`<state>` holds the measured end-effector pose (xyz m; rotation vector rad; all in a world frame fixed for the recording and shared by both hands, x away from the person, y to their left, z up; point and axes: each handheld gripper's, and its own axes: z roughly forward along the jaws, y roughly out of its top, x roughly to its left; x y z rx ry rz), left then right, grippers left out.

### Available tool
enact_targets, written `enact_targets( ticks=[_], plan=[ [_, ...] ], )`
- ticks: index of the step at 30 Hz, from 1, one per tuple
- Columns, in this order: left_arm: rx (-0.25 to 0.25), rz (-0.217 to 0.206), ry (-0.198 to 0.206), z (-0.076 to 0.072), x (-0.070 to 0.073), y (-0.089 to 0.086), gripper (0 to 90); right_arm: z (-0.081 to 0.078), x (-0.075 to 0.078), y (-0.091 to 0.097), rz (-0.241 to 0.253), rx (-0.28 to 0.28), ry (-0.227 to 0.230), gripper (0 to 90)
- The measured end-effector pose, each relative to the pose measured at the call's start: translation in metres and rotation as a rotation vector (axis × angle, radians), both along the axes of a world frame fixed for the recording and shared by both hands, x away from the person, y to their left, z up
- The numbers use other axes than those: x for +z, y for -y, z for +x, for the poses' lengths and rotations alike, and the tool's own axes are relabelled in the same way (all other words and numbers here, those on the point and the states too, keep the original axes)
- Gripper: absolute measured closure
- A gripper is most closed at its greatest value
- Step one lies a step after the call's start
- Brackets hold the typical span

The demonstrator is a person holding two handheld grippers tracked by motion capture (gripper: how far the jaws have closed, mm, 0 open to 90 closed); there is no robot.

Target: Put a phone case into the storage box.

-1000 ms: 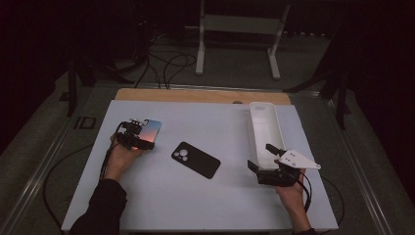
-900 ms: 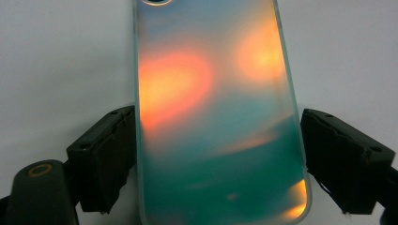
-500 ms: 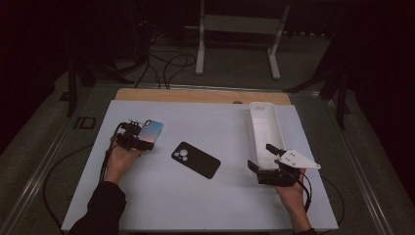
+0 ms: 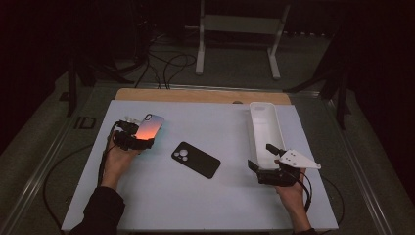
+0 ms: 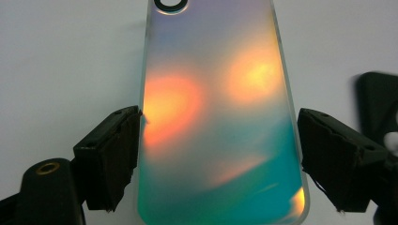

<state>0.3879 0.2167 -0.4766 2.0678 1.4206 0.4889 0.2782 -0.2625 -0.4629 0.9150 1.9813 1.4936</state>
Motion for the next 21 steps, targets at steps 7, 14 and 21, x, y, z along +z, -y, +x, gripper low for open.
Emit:
enact_targets(
  ticks=[7, 14, 21],
  plan=[
    [-0.024, -0.044, 0.092, -0.018, 0.016, 0.002, 17.2, 0.000, 0.000, 0.000, 0.001, -0.002, -0.003, 9.1],
    [-0.049, -0.095, 0.200, -0.041, 0.030, 0.007, 17.1, 0.002, 0.001, 0.002, 0.020, -0.004, -0.012, 9.1],
    [-0.079, -0.110, 0.294, -0.063, 0.033, 0.016, 17.1, 0.004, 0.004, 0.003, 0.032, -0.007, -0.018, 9.1]
  ],
)
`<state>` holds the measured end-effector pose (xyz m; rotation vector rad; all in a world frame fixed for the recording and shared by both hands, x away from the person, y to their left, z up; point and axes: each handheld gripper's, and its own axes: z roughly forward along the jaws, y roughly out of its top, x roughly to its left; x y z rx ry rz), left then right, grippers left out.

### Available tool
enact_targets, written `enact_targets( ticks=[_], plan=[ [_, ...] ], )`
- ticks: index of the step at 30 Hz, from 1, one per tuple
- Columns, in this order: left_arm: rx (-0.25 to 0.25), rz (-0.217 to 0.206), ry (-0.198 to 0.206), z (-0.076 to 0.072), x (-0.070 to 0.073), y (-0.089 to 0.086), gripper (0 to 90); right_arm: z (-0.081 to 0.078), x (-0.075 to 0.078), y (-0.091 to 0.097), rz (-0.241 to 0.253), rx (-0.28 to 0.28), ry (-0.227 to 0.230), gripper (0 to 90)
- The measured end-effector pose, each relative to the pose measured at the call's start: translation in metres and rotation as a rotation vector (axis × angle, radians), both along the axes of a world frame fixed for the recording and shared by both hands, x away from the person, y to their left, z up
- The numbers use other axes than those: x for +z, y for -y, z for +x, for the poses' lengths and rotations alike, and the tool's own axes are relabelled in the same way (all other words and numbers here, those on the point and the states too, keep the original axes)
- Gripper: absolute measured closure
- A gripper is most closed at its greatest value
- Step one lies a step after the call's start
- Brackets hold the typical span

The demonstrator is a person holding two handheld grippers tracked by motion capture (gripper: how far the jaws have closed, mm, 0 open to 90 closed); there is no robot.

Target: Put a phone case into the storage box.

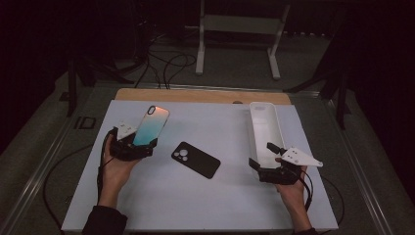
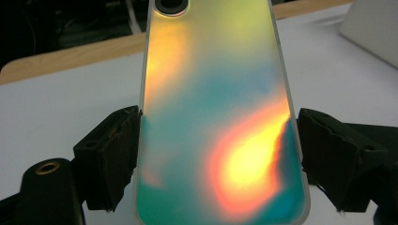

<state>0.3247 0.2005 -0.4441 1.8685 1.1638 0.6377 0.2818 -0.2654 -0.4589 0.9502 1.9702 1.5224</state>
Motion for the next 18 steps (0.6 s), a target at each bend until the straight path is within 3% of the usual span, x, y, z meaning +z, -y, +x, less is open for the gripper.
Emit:
enact_targets(
  ticks=[7, 13, 18],
  plan=[
    [-0.049, 0.007, 0.035, -0.007, 0.004, 0.014, 17.1, 0.006, 0.010, -0.003, -0.012, 0.014, -0.001, 9.0],
    [-0.095, 0.030, 0.080, -0.017, 0.011, 0.022, 17.1, 0.016, 0.016, -0.004, 0.013, 0.056, -0.062, 9.0],
    [-0.123, 0.048, 0.115, -0.027, 0.017, 0.023, 17.1, 0.021, 0.022, -0.008, 0.011, 0.083, -0.076, 9.0]
  ],
)
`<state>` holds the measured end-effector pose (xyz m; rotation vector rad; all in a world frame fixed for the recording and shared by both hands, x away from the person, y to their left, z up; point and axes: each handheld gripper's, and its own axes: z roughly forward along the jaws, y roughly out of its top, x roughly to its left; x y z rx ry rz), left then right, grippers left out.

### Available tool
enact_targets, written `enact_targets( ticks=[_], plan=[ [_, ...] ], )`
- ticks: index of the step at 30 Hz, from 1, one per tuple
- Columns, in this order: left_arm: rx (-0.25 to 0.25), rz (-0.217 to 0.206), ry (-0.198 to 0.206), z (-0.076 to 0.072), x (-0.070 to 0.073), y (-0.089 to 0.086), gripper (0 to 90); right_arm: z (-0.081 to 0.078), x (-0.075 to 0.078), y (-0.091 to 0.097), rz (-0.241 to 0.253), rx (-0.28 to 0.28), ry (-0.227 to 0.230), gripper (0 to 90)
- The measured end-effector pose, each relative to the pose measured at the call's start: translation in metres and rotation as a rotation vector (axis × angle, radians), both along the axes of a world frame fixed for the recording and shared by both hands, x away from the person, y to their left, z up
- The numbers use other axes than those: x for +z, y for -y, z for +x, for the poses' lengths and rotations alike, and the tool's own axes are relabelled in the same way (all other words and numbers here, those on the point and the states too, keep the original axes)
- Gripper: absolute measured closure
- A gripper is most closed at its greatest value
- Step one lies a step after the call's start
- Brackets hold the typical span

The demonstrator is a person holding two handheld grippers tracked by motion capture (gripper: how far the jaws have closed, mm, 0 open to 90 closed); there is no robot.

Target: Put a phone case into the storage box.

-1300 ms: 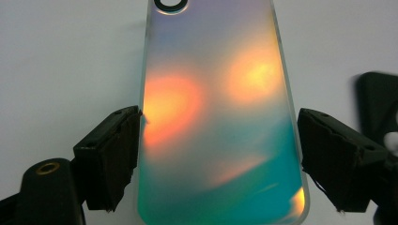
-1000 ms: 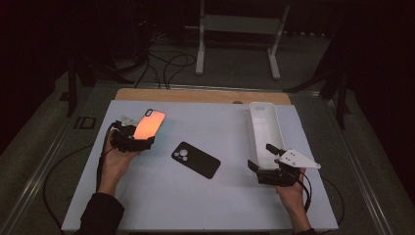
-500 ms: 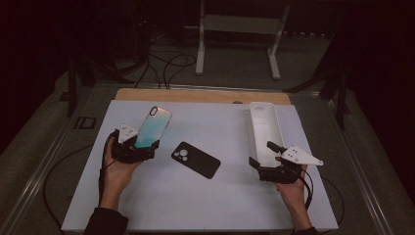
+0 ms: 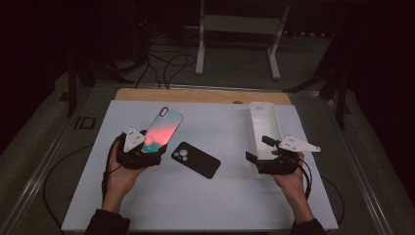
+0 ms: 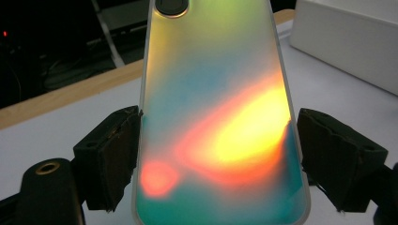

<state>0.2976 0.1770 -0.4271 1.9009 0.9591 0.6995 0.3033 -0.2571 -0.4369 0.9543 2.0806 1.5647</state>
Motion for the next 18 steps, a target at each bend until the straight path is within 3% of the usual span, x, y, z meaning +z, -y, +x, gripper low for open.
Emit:
enact_targets(
  ticks=[9, 18],
  plan=[
    [-0.044, -0.013, 0.046, -0.008, 0.005, 0.004, 17.1, 0.013, 0.016, -0.020, 0.000, 0.051, 0.004, 9.0],
    [-0.130, -0.007, 0.076, -0.013, 0.014, 0.026, 17.1, 0.024, 0.030, -0.044, 0.026, 0.129, -0.014, 9.0]
  ],
)
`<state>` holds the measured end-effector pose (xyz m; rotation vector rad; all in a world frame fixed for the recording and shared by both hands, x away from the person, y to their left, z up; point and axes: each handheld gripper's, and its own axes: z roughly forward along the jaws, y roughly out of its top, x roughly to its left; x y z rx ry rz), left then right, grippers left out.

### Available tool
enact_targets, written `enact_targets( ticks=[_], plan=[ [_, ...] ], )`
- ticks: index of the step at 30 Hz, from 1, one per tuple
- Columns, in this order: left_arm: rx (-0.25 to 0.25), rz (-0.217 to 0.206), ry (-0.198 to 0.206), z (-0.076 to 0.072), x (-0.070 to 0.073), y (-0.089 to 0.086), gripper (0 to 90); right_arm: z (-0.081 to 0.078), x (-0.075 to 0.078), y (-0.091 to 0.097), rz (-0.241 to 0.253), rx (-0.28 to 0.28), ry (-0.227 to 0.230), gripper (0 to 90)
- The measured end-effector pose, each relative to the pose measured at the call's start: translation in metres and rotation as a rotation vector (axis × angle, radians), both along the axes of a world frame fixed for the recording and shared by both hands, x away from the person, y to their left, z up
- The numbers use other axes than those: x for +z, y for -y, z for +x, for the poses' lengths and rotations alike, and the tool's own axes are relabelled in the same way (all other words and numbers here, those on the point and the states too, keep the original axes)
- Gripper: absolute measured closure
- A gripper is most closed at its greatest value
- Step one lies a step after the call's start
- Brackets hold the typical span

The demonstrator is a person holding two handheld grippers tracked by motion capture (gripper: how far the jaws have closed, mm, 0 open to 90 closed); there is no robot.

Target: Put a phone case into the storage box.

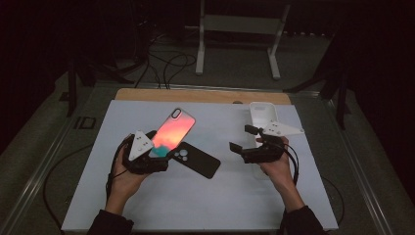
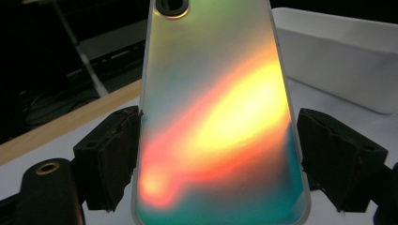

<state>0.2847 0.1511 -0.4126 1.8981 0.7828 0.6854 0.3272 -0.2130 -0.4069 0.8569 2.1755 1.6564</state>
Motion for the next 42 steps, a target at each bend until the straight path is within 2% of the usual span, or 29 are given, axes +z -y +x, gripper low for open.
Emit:
enact_targets(
  ticks=[4, 7, 17, 20, 25, 29, 33, 36, 41, 42],
  plan=[
    [-0.045, 0.001, 0.016, -0.002, 0.005, 0.013, 17.1, 0.004, 0.005, -0.011, 0.026, 0.032, -0.016, 9.0],
    [-0.074, 0.019, 0.023, -0.003, 0.008, 0.022, 17.1, 0.006, 0.009, -0.020, 0.026, 0.055, -0.017, 9.0],
    [-0.141, 0.016, 0.044, -0.006, 0.012, 0.048, 17.1, 0.012, 0.014, -0.048, 0.046, 0.119, -0.105, 10.6],
    [-0.154, 0.014, 0.049, -0.007, 0.012, 0.053, 17.1, 0.014, 0.014, -0.053, 0.061, 0.132, -0.135, 17.8],
    [-0.166, 0.017, 0.047, -0.007, 0.010, 0.059, 17.1, 0.014, 0.016, -0.058, 0.104, 0.158, -0.181, 43.0],
    [-0.165, 0.003, 0.044, -0.006, 0.009, 0.061, 17.1, 0.014, 0.018, -0.062, 0.109, 0.173, -0.201, 56.8],
    [-0.164, 0.019, 0.037, -0.006, 0.007, 0.064, 17.2, 0.013, 0.019, -0.066, 0.127, 0.209, -0.221, 72.0],
    [-0.156, 0.021, 0.033, -0.006, 0.005, 0.064, 17.2, 0.011, 0.021, -0.069, 0.128, 0.228, -0.229, 77.6],
    [-0.126, 0.061, 0.051, -0.009, 0.004, 0.067, 16.9, 0.009, 0.021, -0.072, 0.122, 0.218, -0.244, 81.2],
    [-0.129, 0.051, 0.037, -0.009, 0.004, 0.067, 17.7, 0.009, 0.020, -0.072, 0.131, 0.223, -0.249, 86.1]
  ],
)
